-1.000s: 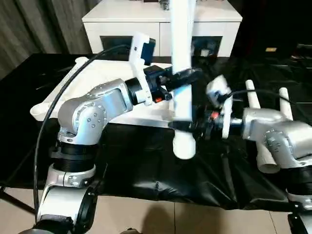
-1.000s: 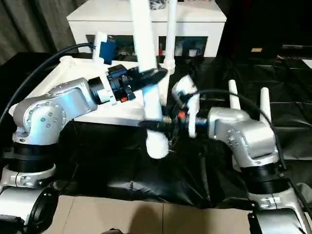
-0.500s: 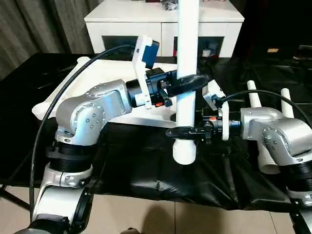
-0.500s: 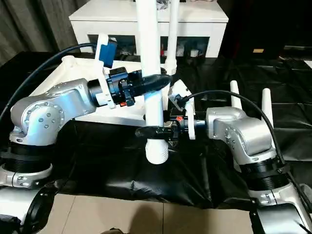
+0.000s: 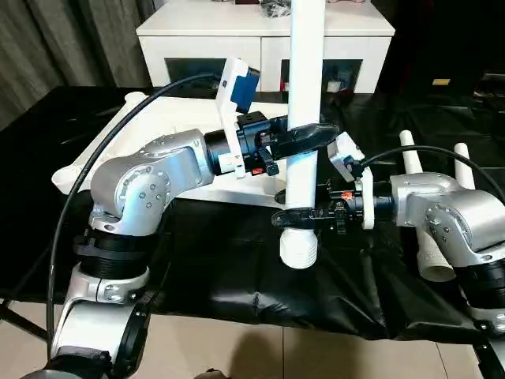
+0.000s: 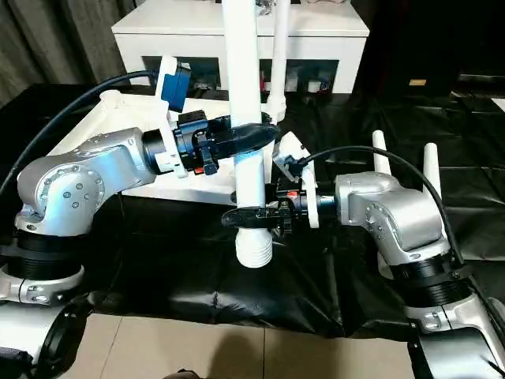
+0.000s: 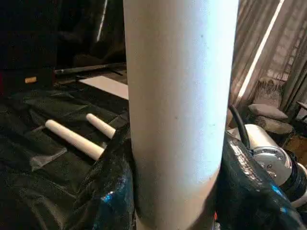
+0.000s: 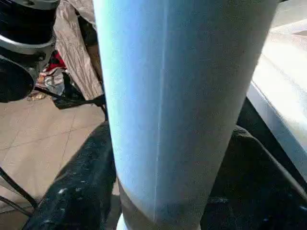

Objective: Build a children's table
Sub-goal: Pick table leg

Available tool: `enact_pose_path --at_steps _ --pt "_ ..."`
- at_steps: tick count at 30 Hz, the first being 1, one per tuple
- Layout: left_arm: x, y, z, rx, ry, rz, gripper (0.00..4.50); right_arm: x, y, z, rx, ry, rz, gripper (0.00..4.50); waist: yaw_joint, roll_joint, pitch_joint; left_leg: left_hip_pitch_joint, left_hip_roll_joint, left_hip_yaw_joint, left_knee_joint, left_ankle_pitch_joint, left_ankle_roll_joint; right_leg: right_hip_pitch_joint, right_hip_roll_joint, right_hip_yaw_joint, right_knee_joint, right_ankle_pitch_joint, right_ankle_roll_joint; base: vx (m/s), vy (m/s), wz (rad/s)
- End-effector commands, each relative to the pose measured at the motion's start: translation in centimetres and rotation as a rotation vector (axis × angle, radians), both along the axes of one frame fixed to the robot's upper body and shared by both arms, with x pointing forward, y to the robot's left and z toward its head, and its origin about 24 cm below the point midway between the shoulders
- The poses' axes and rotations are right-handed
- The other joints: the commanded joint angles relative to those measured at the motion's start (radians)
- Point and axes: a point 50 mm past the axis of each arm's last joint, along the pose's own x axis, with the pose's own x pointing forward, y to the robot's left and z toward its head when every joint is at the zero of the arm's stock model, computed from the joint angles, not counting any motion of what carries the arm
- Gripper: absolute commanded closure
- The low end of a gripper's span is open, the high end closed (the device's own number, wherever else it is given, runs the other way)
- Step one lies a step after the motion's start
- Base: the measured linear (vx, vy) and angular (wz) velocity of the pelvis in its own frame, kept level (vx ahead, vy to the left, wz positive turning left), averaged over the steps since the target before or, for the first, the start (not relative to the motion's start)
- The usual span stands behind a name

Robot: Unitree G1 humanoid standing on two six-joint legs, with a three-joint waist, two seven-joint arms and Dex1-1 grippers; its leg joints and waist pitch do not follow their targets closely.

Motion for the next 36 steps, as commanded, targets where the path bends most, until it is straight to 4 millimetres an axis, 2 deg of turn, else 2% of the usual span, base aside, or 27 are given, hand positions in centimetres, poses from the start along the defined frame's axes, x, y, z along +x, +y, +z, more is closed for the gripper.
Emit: enact_pose_path --at_steps 1,8,10,12,14,21,24,32,34,36 --pt "0.0 0.29 0.58 -0.012 -0.024 -0.002 2.71 -0.05 -0.19 0.57 0.012 -0.025 -0.007 1.23 0.002 -0.018 -0.073 0.025 0.098 -0.042 -0.054 -0.045 0.092 0.046 -0.105 0.057 -0.065 0.054 -0.281 0.0 0.0 0.0" --pt "-0.04 0.26 0.64 -0.015 -0.023 -0.007 2.71 -0.11 -0.25 0.52 0.021 -0.023 -0.017 1.19 0.002 -0.016 -0.073 0.025 0.098 -0.042 -0.054 -0.048 0.089 0.047 -0.106 0.057 -0.064 0.066 -0.285 0.0 0.0 0.0" --pt "-0.05 0.23 0.65 -0.016 -0.023 -0.008 2.71 -0.11 -0.26 0.5 0.028 -0.015 -0.018 1.55 0.002 -0.019 -0.073 0.025 0.098 -0.042 -0.055 -0.054 0.089 0.048 -0.106 0.057 -0.065 0.059 -0.285 0.0 0.0 0.0" --pt "-0.04 0.23 0.67 -0.018 -0.023 -0.007 2.71 -0.11 -0.25 0.48 0.034 -0.004 -0.018 1.6 0.002 -0.018 -0.074 0.025 0.097 -0.042 -0.054 -0.05 0.09 0.048 -0.106 0.057 -0.065 0.061 -0.285 0.0 0.0 0.0" --pt "-0.03 0.24 0.7 -0.02 -0.023 -0.007 2.71 -0.1 -0.25 0.47 0.034 -0.001 -0.018 1.9 0.002 -0.019 -0.073 0.025 0.098 -0.042 -0.054 -0.048 0.091 0.047 -0.105 0.056 -0.065 0.061 -0.285 0.0 0.0 0.0" --pt "-0.01 0.27 0.8 -0.03 -0.024 -0.005 2.71 -0.2 -0.21 0.29 0.032 0.014 -0.012 2.52 0.002 -0.019 -0.074 0.025 0.098 -0.042 -0.053 -0.044 0.092 0.047 -0.105 0.056 -0.064 0.063 -0.284 0.0 0.0 0.0" --pt "0.01 0.27 0.86 -0.032 -0.026 -0.003 2.71 -0.24 -0.23 0.21 0.024 0.016 -0.01 2.64 0.003 -0.019 -0.074 0.025 0.098 -0.041 -0.053 -0.044 0.091 0.047 -0.106 0.056 -0.064 0.064 -0.285 0.0 0.0 0.0" --pt "0.01 0.28 1.0 -0.036 -0.029 -0.005 2.71 -0.36 -0.29 0.02 0.005 0.008 -0.01 2.67 0.002 -0.017 -0.074 0.025 0.098 -0.042 -0.054 -0.056 0.084 0.047 -0.106 0.056 -0.065 0.054 -0.284 0.0 0.0 0.0" --pt "-0.01 0.27 1.01 -0.035 -0.029 -0.01 2.71 -0.25 -0.3 -0.11 -0.005 0.002 -0.024 2.11 0.002 -0.017 -0.073 0.025 0.097 -0.042 -0.055 -0.062 0.079 0.048 -0.106 0.057 -0.065 0.047 -0.282 0.0 0.0 0.0" --pt "0.0 0.27 1.0 -0.033 -0.03 -0.011 2.71 -0.24 -0.29 -0.15 -0.005 0.007 -0.024 1.95 0.002 -0.016 -0.074 0.026 0.098 -0.042 -0.054 -0.06 0.078 0.047 -0.106 0.056 -0.066 0.048 -0.282 0.0 0.0 0.0"
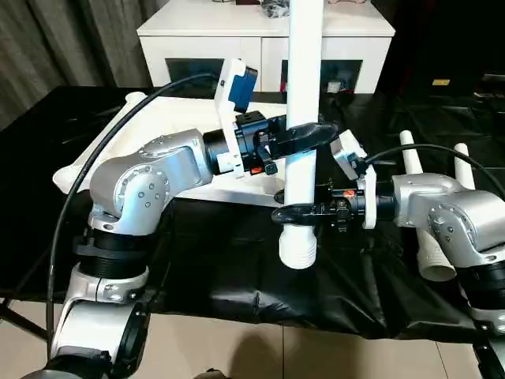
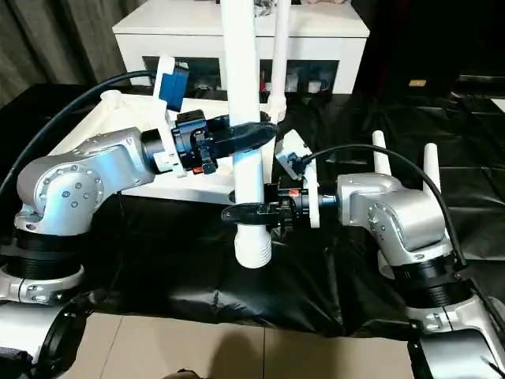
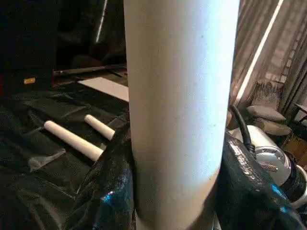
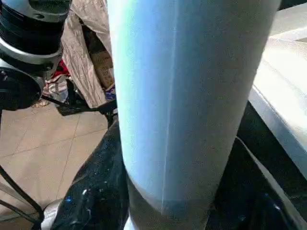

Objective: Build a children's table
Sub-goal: Pick table leg

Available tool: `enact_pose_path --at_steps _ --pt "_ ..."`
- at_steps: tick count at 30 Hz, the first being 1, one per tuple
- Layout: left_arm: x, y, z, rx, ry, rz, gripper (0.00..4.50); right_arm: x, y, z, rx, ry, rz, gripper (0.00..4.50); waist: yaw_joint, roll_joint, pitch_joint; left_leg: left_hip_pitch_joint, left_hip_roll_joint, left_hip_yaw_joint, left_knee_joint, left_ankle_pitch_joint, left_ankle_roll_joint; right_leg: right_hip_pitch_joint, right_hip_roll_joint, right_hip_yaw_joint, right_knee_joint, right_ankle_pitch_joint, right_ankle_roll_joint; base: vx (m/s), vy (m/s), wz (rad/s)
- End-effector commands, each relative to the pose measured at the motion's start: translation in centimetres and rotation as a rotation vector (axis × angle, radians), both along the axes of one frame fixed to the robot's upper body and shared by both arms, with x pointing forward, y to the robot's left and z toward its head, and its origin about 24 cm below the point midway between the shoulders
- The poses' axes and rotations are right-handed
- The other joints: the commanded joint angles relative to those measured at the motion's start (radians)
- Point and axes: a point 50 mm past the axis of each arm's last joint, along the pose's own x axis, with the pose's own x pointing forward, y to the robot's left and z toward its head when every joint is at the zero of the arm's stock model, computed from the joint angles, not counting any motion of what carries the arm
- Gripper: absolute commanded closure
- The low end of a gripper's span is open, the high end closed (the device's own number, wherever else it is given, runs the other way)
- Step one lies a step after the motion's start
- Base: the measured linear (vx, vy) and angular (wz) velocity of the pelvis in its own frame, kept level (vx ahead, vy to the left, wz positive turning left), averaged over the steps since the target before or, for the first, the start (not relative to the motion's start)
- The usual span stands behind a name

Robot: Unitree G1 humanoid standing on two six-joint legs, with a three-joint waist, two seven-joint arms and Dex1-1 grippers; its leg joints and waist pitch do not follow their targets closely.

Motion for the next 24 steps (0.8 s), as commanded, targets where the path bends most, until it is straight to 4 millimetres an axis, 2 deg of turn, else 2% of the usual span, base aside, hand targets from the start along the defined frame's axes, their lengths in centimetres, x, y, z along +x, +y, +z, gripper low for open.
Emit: enact_pose_path --at_steps 1,5,17,18,20,24 --pt "-0.05 0.16 1.0 -0.023 -0.035 -0.01 2.71 -0.12 -0.2 -0.34 -0.038 -0.004 -0.016 1.89 0.002 -0.017 -0.074 0.026 0.098 -0.042 -0.057 -0.058 0.077 0.047 -0.105 0.056 -0.065 0.049 -0.282 0.0 0.0 0.0" --pt "-0.05 0.14 1.02 -0.022 -0.035 -0.013 2.71 -0.13 -0.2 -0.46 -0.049 -0.014 -0.02 1.52 0.002 -0.017 -0.074 0.026 0.097 -0.042 -0.057 -0.06 0.077 0.047 -0.105 0.056 -0.065 0.049 -0.282 0.0 0.0 0.0" --pt "-0.09 0.11 1.08 -0.024 -0.035 -0.017 2.71 -0.52 -0.14 -0.86 -0.046 0.009 0.0 1.51 0.002 -0.017 -0.073 0.025 0.097 -0.042 -0.056 -0.066 0.079 0.047 -0.106 0.056 -0.067 0.04 -0.281 0.0 0.0 0.0" --pt "-0.09 0.1 1.07 -0.023 -0.035 -0.018 2.71 -0.5 -0.13 -0.9 -0.044 0.012 -0.002 1.77 0.002 -0.015 -0.073 0.026 0.097 -0.042 -0.056 -0.066 0.077 0.047 -0.106 0.056 -0.067 0.038 -0.281 0.0 0.0 0.0" --pt "-0.09 0.09 1.05 -0.022 -0.035 -0.017 2.71 -0.5 -0.13 -0.91 -0.044 0.013 -0.002 1.77 0.002 -0.016 -0.073 0.026 0.097 -0.042 -0.056 -0.071 0.075 0.047 -0.105 0.057 -0.067 0.035 -0.28 0.0 0.0 0.0" --pt "-0.14 0.1 1.04 -0.022 -0.034 -0.019 2.71 -0.37 -0.12 -0.75 -0.034 0.015 -0.004 2.18 0.001 -0.017 -0.073 0.026 0.098 -0.042 -0.057 -0.073 0.075 0.047 -0.106 0.056 -0.068 0.029 -0.279 0.0 0.0 0.0"
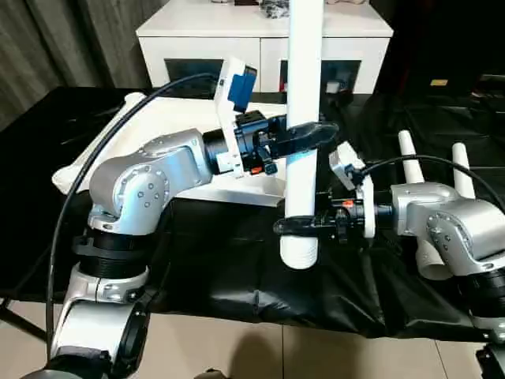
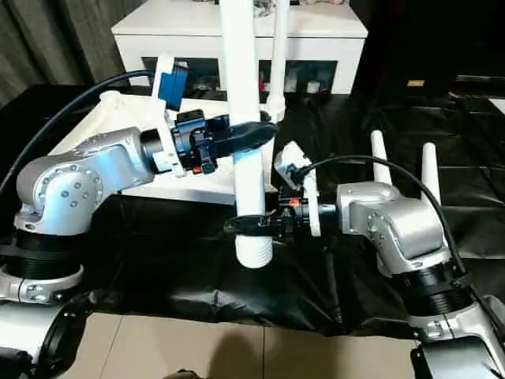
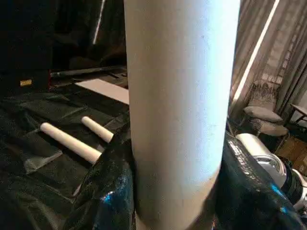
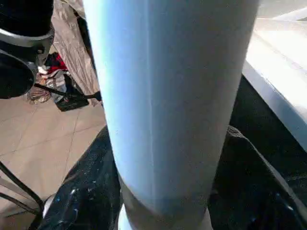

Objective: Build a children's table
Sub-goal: Pick table leg

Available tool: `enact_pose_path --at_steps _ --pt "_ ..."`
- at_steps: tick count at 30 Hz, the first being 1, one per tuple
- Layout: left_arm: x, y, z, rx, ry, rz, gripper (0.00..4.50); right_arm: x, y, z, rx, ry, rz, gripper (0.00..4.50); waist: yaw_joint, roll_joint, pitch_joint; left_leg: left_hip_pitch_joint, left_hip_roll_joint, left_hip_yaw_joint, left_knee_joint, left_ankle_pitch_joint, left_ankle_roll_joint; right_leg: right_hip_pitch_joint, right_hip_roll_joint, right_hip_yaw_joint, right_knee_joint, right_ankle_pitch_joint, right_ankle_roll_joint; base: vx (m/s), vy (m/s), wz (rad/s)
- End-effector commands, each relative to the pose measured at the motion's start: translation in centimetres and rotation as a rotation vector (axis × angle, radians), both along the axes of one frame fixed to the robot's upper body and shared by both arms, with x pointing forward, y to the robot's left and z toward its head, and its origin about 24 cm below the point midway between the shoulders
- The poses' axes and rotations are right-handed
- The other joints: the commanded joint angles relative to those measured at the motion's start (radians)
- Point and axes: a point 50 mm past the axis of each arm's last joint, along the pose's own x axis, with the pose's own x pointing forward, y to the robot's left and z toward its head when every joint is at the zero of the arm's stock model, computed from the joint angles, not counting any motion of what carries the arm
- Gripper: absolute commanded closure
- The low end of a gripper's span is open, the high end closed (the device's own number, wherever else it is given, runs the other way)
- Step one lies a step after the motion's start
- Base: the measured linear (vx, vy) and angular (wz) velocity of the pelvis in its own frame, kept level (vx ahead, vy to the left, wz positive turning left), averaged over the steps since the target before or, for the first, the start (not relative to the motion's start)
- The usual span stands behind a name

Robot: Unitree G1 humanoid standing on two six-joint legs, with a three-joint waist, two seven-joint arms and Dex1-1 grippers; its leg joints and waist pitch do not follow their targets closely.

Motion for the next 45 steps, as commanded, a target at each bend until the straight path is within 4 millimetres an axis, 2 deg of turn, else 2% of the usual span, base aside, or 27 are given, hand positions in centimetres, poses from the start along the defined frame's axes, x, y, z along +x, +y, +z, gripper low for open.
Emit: enact_pose_path --at_steps 1,4,8,9,10,14,16,18,21,24,25,26,28,29,30,31,32,34,36,37,38,40,41,42,43,44,45 --pt "-0.1 0.1 1.0 -0.015 -0.033 -0.011 2.71 0.0 0.1 0.5 -0.004 -0.02 0.001 2.22 0.002 -0.017 -0.073 0.026 0.097 -0.042 -0.058 -0.074 0.073 0.046 -0.106 0.057 -0.068 0.026 -0.278 0.0 0.0 0.0" --pt "-0.1 0.0 0.9 -0.015 -0.032 -0.014 2.71 0.0 0.1 0.6 0.003 -0.021 0.003 2.52 0.002 -0.016 -0.073 0.028 0.099 -0.043 -0.059 -0.079 0.07 0.045 -0.106 0.057 -0.068 0.024 -0.277 0.0 0.0 0.0" --pt "0.1 0.1 0.7 0.015 -0.04 0.027 2.71 0.0 0.2 0.6 0.01 -0.02 0.005 2.61 0.002 -0.016 -0.072 0.027 0.098 -0.043 -0.059 -0.079 0.069 0.046 -0.106 0.057 -0.068 0.031 -0.277 0.0 0.0 0.0" --pt "0.2 0.1 0.6 0.017 -0.037 0.031 2.15 0.0 0.2 0.6 0.01 -0.02 0.004 2.61 0.002 -0.015 -0.072 0.027 0.098 -0.043 -0.059 -0.081 0.068 0.046 -0.106 0.057 -0.068 0.028 -0.276 0.0 0.0 0.0" --pt "0.3 0.0 0.6 0.018 -0.024 0.039 2.01 0.0 0.2 0.6 0.013 -0.021 0.003 2.62 0.002 -0.015 -0.073 0.027 0.098 -0.043 -0.059 -0.081 0.065 0.046 -0.106 0.057 -0.067 0.032 -0.276 0.0 0.0 0.0" --pt "0.1 0.1 0.6 -0.005 0.014 -0.003 1.95 0.1 0.0 0.7 0.022 -0.03 -0.018 2.63 0.002 -0.014 -0.074 0.027 0.097 -0.042 -0.058 -0.076 0.066 0.046 -0.105 0.057 -0.067 0.037 -0.279 0.0 0.0 0.0" --pt "0.0 0.3 0.5 -0.018 0.028 -0.013 1.65 0.2 -0.4 0.9 0.049 -0.043 -0.064 2.64 0.001 -0.009 -0.073 0.027 0.097 -0.043 -0.059 -0.078 0.064 0.045 -0.106 0.057 -0.066 0.043 -0.28 0.0 0.0 0.0" --pt "0.0 0.4 0.5 -0.022 0.03 -0.015 1.56 0.3 -0.5 1.0 0.056 -0.046 -0.077 2.64 0.002 -0.012 -0.074 0.028 0.097 -0.043 -0.059 -0.083 0.06 0.046 -0.105 0.056 -0.066 0.042 -0.283 0.0 0.0 0.0" --pt "0.1 0.7 0.5 -0.041 0.04 -0.005 1.15 0.4 -1.1 1.3 0.085 -0.059 -0.134 2.64 0.003 -0.003 -0.073 0.028 0.098 -0.044 -0.061 -0.094 0.053 0.045 -0.105 0.057 -0.067 0.038 -0.279 0.0 0.0 0.0" --pt "0.3 1.3 0.2 -0.045 0.034 0.025 1.09 0.6 -2.1 1.7 0.117 -0.083 -0.211 2.64 0.002 0.001 -0.073 0.029 0.097 -0.045 -0.063 -0.109 0.041 0.046 -0.105 0.057 -0.071 0.041 -0.274 0.0 0.0 0.0" --pt "0.9 1.7 0.1 -0.046 0.013 0.103 0.98 0.8 -2.7 1.9 0.118 -0.109 -0.271 2.64 0.002 -0.002 -0.074 0.028 0.096 -0.045 -0.063 -0.108 0.04 0.048 -0.104 0.056 -0.069 0.045 -0.276 0.0 0.0 0.0" --pt "0.9 1.8 0.1 -0.046 0.013 0.107 0.84 0.8 -2.7 1.9 0.117 -0.11 -0.274 2.64 -0.001 0.009 -0.072 0.027 0.097 -0.047 -0.064 -0.115 0.039 0.047 -0.103 0.055 -0.074 0.039 -0.269 0.0 0.0 0.0" --pt "1.8 2.6 -0.3 -0.037 0.021 0.231 0.74 1.3 -3.3 1.8 0.085 -0.157 -0.374 2.64 -0.005 0.009 -0.073 0.027 0.093 -0.046 -0.062 -0.123 0.032 0.049 -0.103 0.055 -0.075 0.028 -0.261 0.0 0.0 0.0" --pt "2.7 3.5 -1.5 0.046 0.007 0.39 0.74 2.2 -3.8 1.3 0.013 -0.219 -0.506 2.64 -0.006 0.015 -0.072 0.027 0.092 -0.047 -0.061 -0.125 0.03 0.05 -0.103 0.055 -0.075 0.018 -0.259 0.0 0.0 0.0" --pt "3.3 4.4 -2.5 0.124 -0.012 0.522 0.74 2.8 -4.2 0.9 -0.05 -0.281 -0.616 2.64 -0.007 0.015 -0.071 0.026 0.095 -0.048 -0.064 -0.128 0.028 0.046 -0.103 0.056 -0.08 -0.001 -0.249 0.0 0.0 0.0" --pt "3.7 5.3 -3.5 0.184 -0.024 0.645 0.74 3.2 -4.5 0.5 -0.103 -0.355 -0.715 2.64 -0.019 0.013 -0.069 0.023 0.089 -0.047 -0.067 -0.139 0.001 0.047 -0.101 0.054 -0.086 -0.06 -0.212 0.0 0.0 0.0" --pt "4.0 6.6 -4.7 0.244 -0.068 0.806 0.74 3.3 -4.5 0.0 -0.14 -0.437 -0.812 2.64 -0.022 0.014 -0.071 0.024 0.089 -0.047 -0.066 -0.137 -0.006 0.046 -0.1 0.054 -0.087 -0.072 -0.199 0.0 0.0 0.0" --pt "3.7 8.0 -5.6 0.292 -0.154 0.965 0.74 2.7 -4.0 -0.7 -0.101 -0.422 -0.868 2.64 -0.035 0.027 -0.072 0.021 0.088 -0.05 -0.068 -0.146 -0.006 0.049 -0.098 0.054 -0.09 -0.071 -0.172 0.0 0.0 0.0" --pt "2.7 9.3 -7.4 0.354 -0.18 1.08 0.74 1.6 -3.3 -2.1 -0.065 -0.358 -0.94 2.64 -0.041 0.034 -0.08 0.022 0.092 -0.054 -0.07 -0.13 0.011 0.052 -0.097 0.052 -0.082 -0.006 -0.169 0.0 0.0 0.0" --pt "2.4 9.5 -7.9 0.356 -0.179 1.097 0.74 1.3 -3.2 -2.5 -0.074 -0.352 -0.96 2.64 -0.044 0.035 -0.085 0.022 0.094 -0.055 -0.067 -0.089 0.034 0.048 -0.096 0.05 -0.074 0.086 -0.187 0.0 0.0 0.0" --pt "1.9 10.1 -8.8 0.323 -0.111 1.16 0.74 0.7 -2.8 -3.0 -0.08 -0.374 -0.976 2.64 -0.043 0.044 -0.084 0.021 0.093 -0.054 -0.066 -0.088 0.038 0.046 -0.096 0.05 -0.071 0.098 -0.195 0.0 0.0 0.0" --pt "0.4 11.0 -10.4 0.318 -0.111 1.256 0.74 -0.6 -1.9 -4.2 -0.066 -0.395 -1.015 2.64 -0.046 0.036 -0.078 0.019 0.1 -0.053 -0.07 -0.108 0.043 0.043 -0.099 0.049 -0.075 0.102 -0.214 0.0 0.0 0.0" --pt "0.0 11.1 -10.8 0.331 -0.131 1.263 0.74 -0.8 -1.8 -4.4 -0.045 -0.383 -1.029 2.64 -0.046 0.035 -0.074 0.017 0.098 -0.052 -0.074 -0.146 0.049 0.041 -0.102 0.05 -0.08 0.048 -0.21 0.0 0.0 0.0" --pt "-0.8 11.0 -11.6 0.357 -0.161 1.277 0.74 -1.2 -1.7 -4.7 0.001 -0.356 -1.061 2.64 -0.048 0.027 -0.072 0.017 0.098 -0.05 -0.077 -0.174 0.052 0.04 -0.103 0.051 -0.087 0.006 -0.203 0.0 0.0 0.0" --pt "-1.0 11.0 -11.9 0.362 -0.161 1.287 0.74 -1.3 -1.7 -4.9 0.015 -0.347 -1.071 2.64 -0.053 0.03 -0.065 0.022 0.097 -0.051 -0.084 -0.24 0.036 0.034 -0.101 0.053 -0.095 -0.124 -0.179 0.0 0.0 0.0" --pt "-1.2 11.0 -12.2 0.361 -0.154 1.301 0.74 -1.4 -1.6 -5.1 0.019 -0.341 -1.069 2.64 -0.053 0.013 -0.063 0.024 0.098 -0.05 -0.087 -0.261 0.028 0.033 -0.1 0.054 -0.101 -0.164 -0.17 0.0 0.0 0.0" --pt "-1.4 11.0 -12.4 0.361 -0.151 1.31 0.74 -1.4 -1.5 -5.2 0.02 -0.336 -1.066 2.64 -0.052 0.027 -0.059 0.031 0.098 -0.052 -0.09 -0.308 0.002 0.025 -0.099 0.057 -0.105 -0.245 -0.155 0.0 0.0 0.0"
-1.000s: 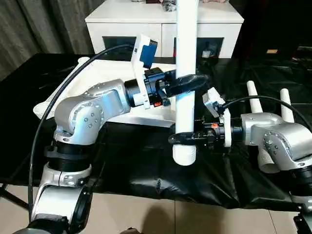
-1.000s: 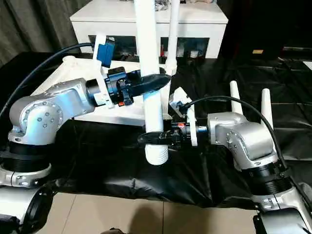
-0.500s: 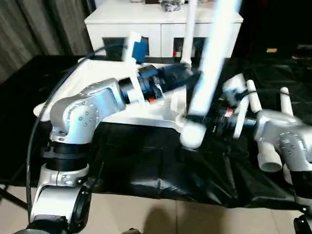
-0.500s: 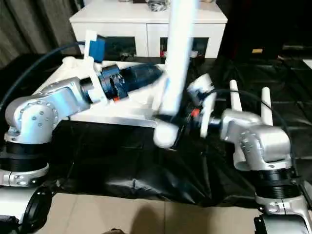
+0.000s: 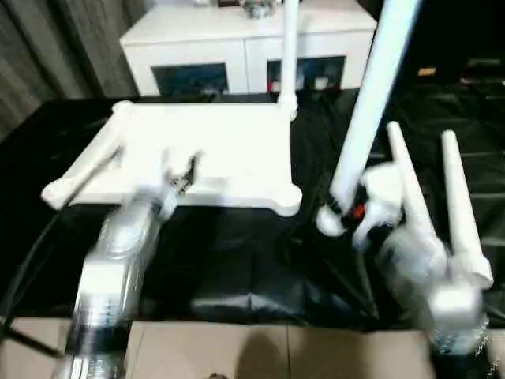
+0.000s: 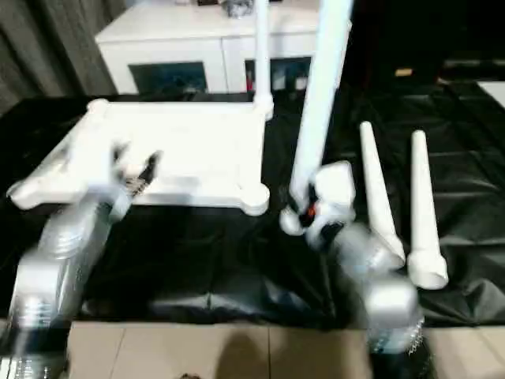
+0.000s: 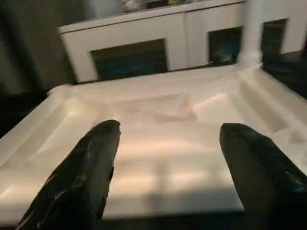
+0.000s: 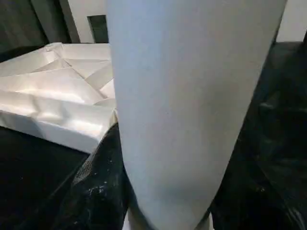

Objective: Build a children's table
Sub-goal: Pick table leg

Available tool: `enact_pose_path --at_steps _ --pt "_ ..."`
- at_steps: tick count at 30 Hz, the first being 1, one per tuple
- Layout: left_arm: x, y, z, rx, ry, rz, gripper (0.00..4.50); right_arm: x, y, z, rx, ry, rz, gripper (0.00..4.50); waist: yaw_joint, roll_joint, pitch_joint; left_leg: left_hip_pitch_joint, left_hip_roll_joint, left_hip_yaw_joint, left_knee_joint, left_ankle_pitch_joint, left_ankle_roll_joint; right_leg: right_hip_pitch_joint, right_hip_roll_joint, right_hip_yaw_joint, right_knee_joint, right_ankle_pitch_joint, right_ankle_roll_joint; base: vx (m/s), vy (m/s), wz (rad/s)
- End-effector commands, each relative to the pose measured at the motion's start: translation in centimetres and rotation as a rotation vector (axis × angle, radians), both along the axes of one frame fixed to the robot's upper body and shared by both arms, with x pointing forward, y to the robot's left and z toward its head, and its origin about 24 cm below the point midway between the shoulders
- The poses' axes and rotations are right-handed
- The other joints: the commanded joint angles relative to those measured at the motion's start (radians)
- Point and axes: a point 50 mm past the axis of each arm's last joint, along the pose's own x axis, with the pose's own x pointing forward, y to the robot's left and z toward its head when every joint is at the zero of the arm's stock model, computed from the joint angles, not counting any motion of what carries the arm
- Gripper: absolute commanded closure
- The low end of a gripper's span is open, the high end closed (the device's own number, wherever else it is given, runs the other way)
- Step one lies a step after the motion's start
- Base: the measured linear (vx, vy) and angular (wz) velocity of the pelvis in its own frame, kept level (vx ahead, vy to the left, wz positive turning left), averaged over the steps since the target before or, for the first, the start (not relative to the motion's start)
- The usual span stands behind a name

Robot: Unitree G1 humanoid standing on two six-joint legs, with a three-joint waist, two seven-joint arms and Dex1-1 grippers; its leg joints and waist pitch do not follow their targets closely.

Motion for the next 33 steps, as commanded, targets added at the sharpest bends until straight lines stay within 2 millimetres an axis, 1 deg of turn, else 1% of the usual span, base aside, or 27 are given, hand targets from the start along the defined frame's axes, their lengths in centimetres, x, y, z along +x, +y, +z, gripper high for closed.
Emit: enact_pose_path --at_steps 1,2,3,4,5,8,9,10,12,13,17,18,19,20,21,22,23,24,25,26,27,28,29,30,31,32,33 --pt "0.0 -0.1 0.8 0.026 -0.046 0.022 0.74 0.2 0.2 1.0 0.012 -0.057 0.009 2.64 0.0 -0.024 -0.052 0.033 0.096 -0.052 -0.089 -0.335 -0.01 0.024 -0.1 0.064 -0.102 -0.293 -0.146 0.0 0.0 0.0" --pt "0.0 -0.2 0.8 0.035 -0.047 0.027 0.74 0.3 0.2 0.9 0.008 -0.053 0.012 2.64 0.001 -0.018 -0.05 0.037 0.096 -0.053 -0.091 -0.352 -0.023 0.019 -0.101 0.065 -0.106 -0.317 -0.136 0.0 0.0 0.0" --pt "0.1 -0.3 0.8 0.038 -0.051 0.025 0.74 0.4 0.3 0.9 0.008 -0.053 0.026 2.64 -0.001 -0.023 -0.047 0.038 0.096 -0.053 -0.093 -0.369 -0.032 0.015 -0.099 0.065 -0.109 -0.331 -0.127 0.0 0.0 0.0" --pt "0.1 -0.5 0.8 0.035 -0.052 0.022 0.74 0.5 0.4 0.9 0.01 -0.055 0.035 2.64 -0.002 -0.029 -0.047 0.033 0.097 -0.059 -0.1 -0.375 -0.05 0.021 -0.1 0.066 -0.104 -0.303 -0.12 0.0 0.0 0.0" --pt "0.1 -0.6 0.8 0.031 -0.052 0.02 0.74 0.5 0.4 1.0 0.013 -0.058 0.04 2.64 -0.003 -0.033 -0.047 0.034 0.097 -0.058 -0.101 -0.379 -0.053 0.019 -0.099 0.066 -0.105 -0.293 -0.118 0.0 0.0 0.0" --pt "0.1 -1.1 0.3 0.028 -0.049 -0.006 0.74 0.8 0.6 0.6 -0.013 -0.065 0.061 2.64 -0.004 -0.034 -0.05 0.032 0.096 -0.058 -0.102 -0.365 -0.057 0.023 -0.103 0.067 -0.101 -0.226 -0.126 0.0 0.0 0.0" --pt "0.1 -1.3 0.1 0.034 -0.047 -0.014 0.74 1.1 0.5 0.5 -0.017 -0.065 0.062 2.64 -0.004 -0.045 -0.051 0.03 0.095 -0.057 -0.101 -0.355 -0.052 0.024 -0.103 0.067 -0.101 -0.214 -0.13 0.0 0.0 0.0" --pt "0.1 -1.5 0.0 0.04 -0.045 -0.02 0.74 1.3 0.5 0.5 -0.018 -0.065 0.062 2.64 -0.003 -0.04 -0.054 0.028 0.093 -0.054 -0.097 -0.324 -0.04 0.025 -0.106 0.067 -0.1 -0.187 -0.142 0.0 0.0 0.0" --pt "0.1 -1.7 -0.1 0.026 -0.045 -0.013 0.74 1.5 0.6 0.7 -0.011 -0.072 0.07 2.64 0.0 -0.041 -0.055 0.028 0.095 -0.051 -0.094 -0.294 -0.028 0.026 -0.106 0.069 -0.099 -0.154 -0.147 0.0 0.0 0.0" --pt "0.1 -1.7 0.0 0.023 -0.047 -0.009 0.74 1.5 0.7 0.7 -0.01 -0.072 0.075 2.64 0.001 -0.039 -0.057 0.027 0.094 -0.05 -0.092 -0.273 -0.018 0.028 -0.106 0.068 -0.095 -0.123 -0.155 0.0 0.0 0.0" --pt "0.1 -1.9 -0.1 0.007 -0.044 -0.003 0.74 1.6 1.3 0.7 -0.02 -0.078 0.106 2.64 0.002 -0.042 -0.063 0.024 0.094 -0.047 -0.085 -0.195 0.021 0.034 -0.105 0.065 -0.087 -0.016 -0.178 0.0 0.0 0.0" --pt "0.0 -1.9 -0.1 0.012 -0.045 -0.007 0.74 1.6 1.4 0.7 -0.015 -0.077 0.111 2.64 0.003 -0.041 -0.061 0.031 0.096 -0.047 -0.089 -0.249 0.02 0.039 -0.105 0.063 -0.09 -0.075 -0.178 0.0 0.0 0.0" --pt "0.1 -2.0 -0.1 0.017 -0.047 -0.011 0.74 1.6 1.6 0.7 -0.014 -0.079 0.118 2.64 0.001 -0.041 -0.058 0.041 0.097 -0.047 -0.095 -0.333 0.006 0.043 -0.104 0.062 -0.098 -0.176 -0.167 0.0 0.0 0.0" --pt "0.1 -2.0 -0.1 0.016 -0.048 -0.01 0.74 1.6 1.6 0.7 -0.021 -0.083 0.121 2.64 -0.001 -0.039 -0.055 0.048 0.096 -0.047 -0.098 -0.389 -0.003 0.045 -0.101 0.059 -0.103 -0.24 -0.16 0.0 0.0 0.0" --pt "0.2 -1.9 -0.1 0.011 -0.048 -0.007 0.74 1.5 1.8 0.7 -0.015 -0.08 0.133 2.64 -0.005 -0.039 -0.049 0.059 0.094 -0.047 -0.104 -0.463 -0.017 0.043 -0.095 0.057 -0.114 -0.333 -0.142 0.0 0.0 0.0" --pt "0.2 -1.9 -0.1 0.01 -0.049 -0.007 0.74 1.5 1.8 0.7 -0.011 -0.08 0.137 2.64 -0.011 -0.037 -0.042 0.076 0.09 -0.047 -0.108 -0.55 -0.027 0.042 -0.086 0.051 -0.129 -0.43 -0.124 0.0 0.0 0.0" --pt "0.2 -2.0 -0.1 0.01 -0.048 -0.01 0.74 1.5 1.8 0.6 -0.017 -0.081 0.134 2.64 -0.013 -0.036 -0.038 0.087 0.088 -0.047 -0.11 -0.589 -0.03 0.041 -0.081 0.047 -0.135 -0.474 -0.116 0.0 0.0 0.0" --pt "0.2 -2.0 -0.1 0.011 -0.047 -0.013 0.74 1.6 1.8 0.6 -0.022 -0.082 0.131 2.64 -0.018 -0.036 -0.029 0.104 0.084 -0.047 -0.114 -0.641 -0.036 0.041 -0.079 0.041 -0.152 -0.533 -0.099 0.0 0.0 0.0" --pt "0.3 -2.0 -0.1 0.011 -0.047 -0.013 0.74 1.6 1.8 0.6 -0.023 -0.082 0.131 2.64 -0.025 -0.036 -0.023 0.115 0.082 -0.051 -0.116 -0.686 -0.05 0.042 -0.076 0.034 -0.161 -0.582 -0.076 0.0 0.0 0.0" --pt "0.3 -2.1 -0.1 0.008 -0.048 -0.016 0.74 1.6 1.8 0.6 -0.033 -0.081 0.129 2.64 -0.027 -0.031 -0.02 0.119 0.083 -0.054 -0.119 -0.704 -0.056 0.045 -0.076 0.033 -0.164 -0.592 -0.068 0.051 0.015 -0.03" --pt "0.4 -2.1 -0.1 0.008 -0.048 -0.017 0.74 1.6 1.8 0.5 -0.039 -0.08 0.127 2.64 -0.025 -0.032 -0.029 0.051 0.066 -0.069 -0.13 -0.636 -0.016 0.111 -0.104 0.022 -0.162 -0.595 -0.05 0.051 0.015 -0.03" --pt "0.4 -2.1 0.0 0.008 -0.049 -0.018 0.74 1.6 1.7 0.5 -0.045 -0.078 0.124 2.64 -0.028 -0.034 -0.032 0.043 0.062 -0.068 -0.126 -0.598 0.003 0.117 -0.111 0.02 -0.166 -0.601 -0.047 0.057 0.016 0.12" --pt "0.4 -2.1 0.0 0.005 -0.05 -0.019 0.74 1.6 1.7 0.5 -0.045 -0.078 0.119 2.64 -0.023 -0.041 -0.036 -0.011 0.045 -0.074 -0.11 -0.465 0.061 0.169 -0.14 0.002 -0.182 -0.588 -0.047 0.057 0.022 0.3" --pt "0.5 -2.1 0.1 0.006 -0.051 -0.019 0.74 1.6 1.6 0.5 -0.039 -0.078 0.11 2.64 -0.031 -0.029 -0.045 -0.027 0.038 -0.072 -0.087 -0.327 0.113 0.194 -0.156 -0.017 -0.198 -0.555 -0.032 0.057 0.022 0.3" --pt "0.5 -2.1 0.1 0.006 -0.051 -0.019 0.74 1.6 1.6 0.5 -0.039 -0.078 0.11 2.64 -0.033 -0.023 -0.05 -0.021 0.036 -0.074 -0.082 -0.253 0.152 0.202 -0.146 -0.05 -0.207 -0.484 -0.036 0.093 0.033 0.44" --pt "0.5 -2.1 0.1 0.008 -0.052 -0.019 0.74 1.6 1.5 0.5 -0.033 -0.078 0.103 2.64 -0.04 -0.018 -0.052 -0.013 0.035 -0.083 -0.088 -0.227 0.171 0.205 -0.127 -0.068 -0.203 -0.432 -0.041 0.139 0.031 0.55" --pt "0.6 -2.1 0.1 0.006 -0.052 -0.021 0.74 1.6 1.4 0.5 -0.019 -0.076 0.097 2.64 -0.073 0.027 -0.071 0.119 0.085 -0.109 -0.108 -0.248 0.165 0.128 -0.048 -0.066 -0.146 -0.314 -0.057 0.249 0.041 0.61"
